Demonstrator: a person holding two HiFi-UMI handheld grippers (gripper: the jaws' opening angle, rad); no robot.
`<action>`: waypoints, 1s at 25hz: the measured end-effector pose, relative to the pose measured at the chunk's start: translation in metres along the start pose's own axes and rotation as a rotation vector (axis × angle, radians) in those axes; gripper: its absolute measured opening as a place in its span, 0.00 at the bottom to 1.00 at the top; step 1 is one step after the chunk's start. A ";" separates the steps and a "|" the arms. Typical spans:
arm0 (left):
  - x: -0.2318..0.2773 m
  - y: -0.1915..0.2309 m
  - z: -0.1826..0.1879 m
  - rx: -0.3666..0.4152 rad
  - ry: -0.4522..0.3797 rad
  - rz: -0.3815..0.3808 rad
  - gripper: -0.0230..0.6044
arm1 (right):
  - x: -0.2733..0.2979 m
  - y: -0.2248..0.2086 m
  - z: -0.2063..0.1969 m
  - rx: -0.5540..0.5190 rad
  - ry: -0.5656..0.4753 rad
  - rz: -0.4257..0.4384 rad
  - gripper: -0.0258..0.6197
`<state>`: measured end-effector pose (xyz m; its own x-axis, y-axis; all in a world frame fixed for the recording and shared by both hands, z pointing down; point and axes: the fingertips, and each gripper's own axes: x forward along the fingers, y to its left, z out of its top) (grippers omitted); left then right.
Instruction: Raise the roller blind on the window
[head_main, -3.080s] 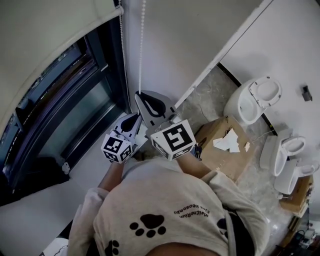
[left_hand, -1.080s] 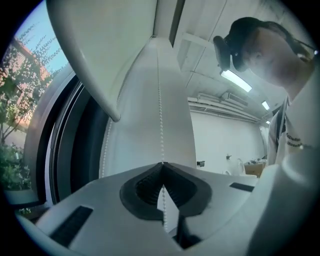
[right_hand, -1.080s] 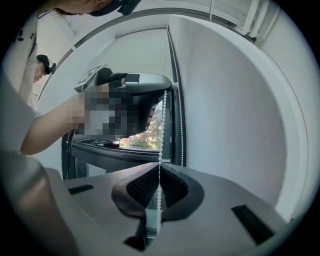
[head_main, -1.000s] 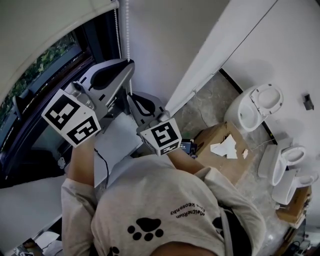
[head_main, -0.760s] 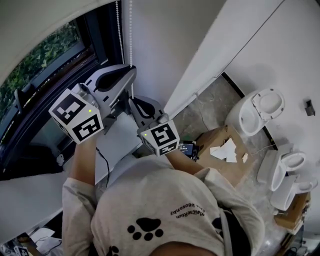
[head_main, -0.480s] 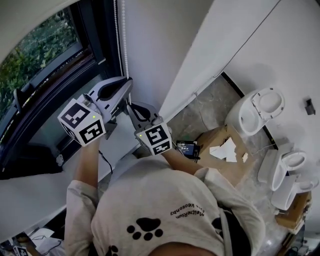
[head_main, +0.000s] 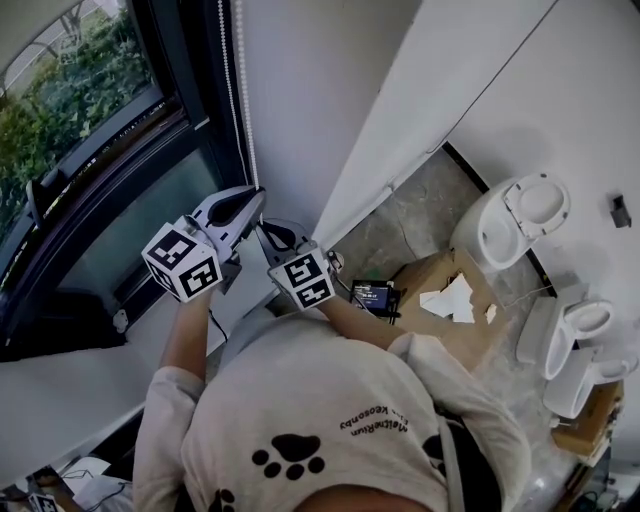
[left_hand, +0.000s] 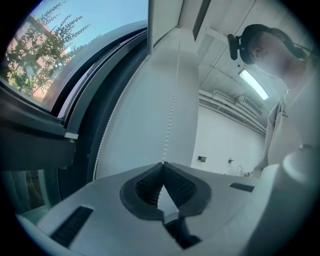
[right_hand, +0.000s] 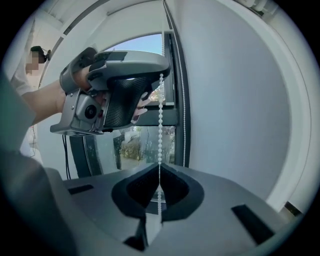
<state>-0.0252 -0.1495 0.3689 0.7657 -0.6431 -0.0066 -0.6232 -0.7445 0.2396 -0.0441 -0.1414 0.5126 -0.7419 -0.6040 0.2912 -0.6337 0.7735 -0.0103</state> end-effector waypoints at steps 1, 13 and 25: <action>0.000 0.001 -0.005 -0.003 0.008 0.006 0.05 | 0.002 0.000 -0.005 0.005 0.015 0.004 0.06; 0.001 0.016 -0.040 -0.041 0.048 0.027 0.05 | 0.015 -0.004 -0.040 0.046 0.121 -0.006 0.06; 0.010 0.024 -0.041 -0.059 0.047 -0.013 0.05 | -0.035 -0.018 0.038 0.004 0.016 -0.053 0.22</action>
<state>-0.0261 -0.1662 0.4145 0.7812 -0.6234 0.0348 -0.6038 -0.7401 0.2962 -0.0149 -0.1419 0.4665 -0.7038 -0.6410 0.3063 -0.6731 0.7396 0.0012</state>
